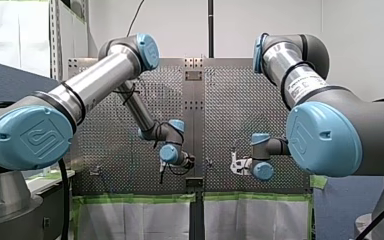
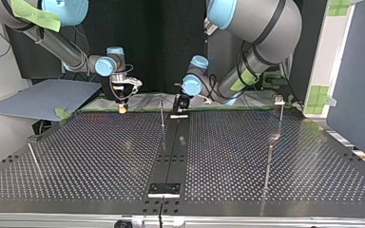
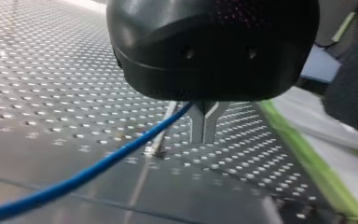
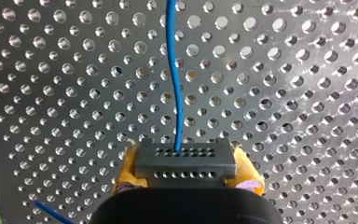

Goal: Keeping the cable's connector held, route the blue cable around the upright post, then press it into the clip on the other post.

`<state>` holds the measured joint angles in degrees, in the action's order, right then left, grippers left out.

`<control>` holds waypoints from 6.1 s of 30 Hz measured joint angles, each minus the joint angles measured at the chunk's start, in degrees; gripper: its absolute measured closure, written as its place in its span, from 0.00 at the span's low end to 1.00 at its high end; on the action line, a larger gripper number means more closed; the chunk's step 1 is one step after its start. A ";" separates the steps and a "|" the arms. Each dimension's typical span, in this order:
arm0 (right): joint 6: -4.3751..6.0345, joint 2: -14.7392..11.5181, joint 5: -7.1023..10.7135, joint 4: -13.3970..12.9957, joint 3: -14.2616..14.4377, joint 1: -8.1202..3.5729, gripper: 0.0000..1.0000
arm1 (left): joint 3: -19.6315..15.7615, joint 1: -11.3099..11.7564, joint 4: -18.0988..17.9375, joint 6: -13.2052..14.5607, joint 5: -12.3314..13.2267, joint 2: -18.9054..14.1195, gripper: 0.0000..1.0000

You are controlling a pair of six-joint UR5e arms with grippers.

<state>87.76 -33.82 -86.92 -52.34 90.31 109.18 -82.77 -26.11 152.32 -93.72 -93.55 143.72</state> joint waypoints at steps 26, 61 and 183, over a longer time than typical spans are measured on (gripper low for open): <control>0.38 0.10 -0.07 -0.21 -1.45 -2.29 1.00 | 3.18 2.62 0.72 0.51 -1.40 2.20 1.00; 0.59 0.28 0.08 0.50 -3.15 -3.63 1.00 | 3.63 3.52 -6.70 -1.07 1.90 2.13 0.41; 1.57 1.23 0.35 1.71 -3.15 -4.89 1.00 | -13.81 -11.06 -4.92 -3.00 -6.67 -14.16 0.10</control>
<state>89.33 -32.59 -86.58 -50.63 87.16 104.29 -96.58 -37.17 147.39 -96.72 -100.21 129.56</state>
